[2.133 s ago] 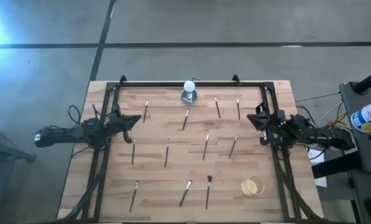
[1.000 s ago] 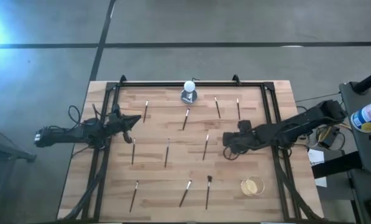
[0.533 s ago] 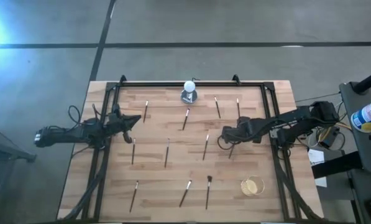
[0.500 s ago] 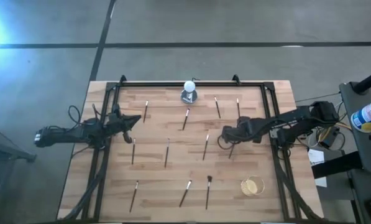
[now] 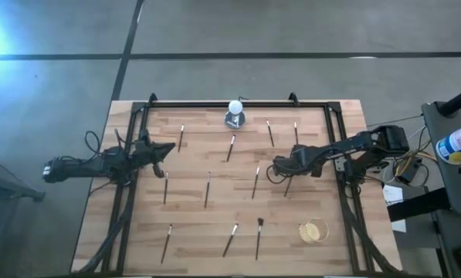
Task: Pick & Place Makeup Supplies
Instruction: Put the silver makeup brush into the gold makeup holder
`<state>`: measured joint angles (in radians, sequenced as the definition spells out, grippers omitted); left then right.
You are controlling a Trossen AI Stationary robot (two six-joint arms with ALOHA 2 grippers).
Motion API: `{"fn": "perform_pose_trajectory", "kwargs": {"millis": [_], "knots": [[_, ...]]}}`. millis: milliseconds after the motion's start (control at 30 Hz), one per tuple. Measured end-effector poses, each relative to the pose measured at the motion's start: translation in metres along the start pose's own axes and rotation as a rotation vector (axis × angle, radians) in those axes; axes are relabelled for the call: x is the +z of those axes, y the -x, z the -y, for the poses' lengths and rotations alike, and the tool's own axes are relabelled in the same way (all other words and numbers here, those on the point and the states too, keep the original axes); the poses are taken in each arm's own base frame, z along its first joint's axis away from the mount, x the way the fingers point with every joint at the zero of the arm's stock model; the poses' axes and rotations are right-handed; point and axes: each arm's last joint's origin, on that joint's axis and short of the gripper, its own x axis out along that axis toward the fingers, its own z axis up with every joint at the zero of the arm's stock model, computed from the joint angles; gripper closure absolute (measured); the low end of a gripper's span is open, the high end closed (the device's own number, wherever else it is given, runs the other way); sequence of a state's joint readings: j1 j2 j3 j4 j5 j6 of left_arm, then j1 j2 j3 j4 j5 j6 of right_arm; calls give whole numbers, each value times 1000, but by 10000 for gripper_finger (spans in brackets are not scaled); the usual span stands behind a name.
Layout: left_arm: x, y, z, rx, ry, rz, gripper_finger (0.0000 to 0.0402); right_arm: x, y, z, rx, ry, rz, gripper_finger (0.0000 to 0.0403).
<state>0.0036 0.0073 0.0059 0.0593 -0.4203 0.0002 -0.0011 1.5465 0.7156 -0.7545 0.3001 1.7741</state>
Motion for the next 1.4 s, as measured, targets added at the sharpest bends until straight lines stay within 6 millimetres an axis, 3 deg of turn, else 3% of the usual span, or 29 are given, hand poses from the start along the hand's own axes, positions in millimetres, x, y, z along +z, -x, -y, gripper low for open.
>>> {"fn": "perform_pose_trajectory", "kwargs": {"millis": [467, 867, 1067, 1400], "knots": [[0, 0, 0, 0, 0, 0, 402, -1, -5, -3, -1, 58, 14, 390], [0, 0, 0, 0, 0, 0, 402, -1, 18, 2, 103, 115, 34, 394], [0, 0, 0, 0, 0, 0, 402, -8, 49, 2, 173, 134, 72, 394], [0, 0, 0, 0, -2, -3, 402, -35, 139, -8, 223, 234, 165, 394]]}}
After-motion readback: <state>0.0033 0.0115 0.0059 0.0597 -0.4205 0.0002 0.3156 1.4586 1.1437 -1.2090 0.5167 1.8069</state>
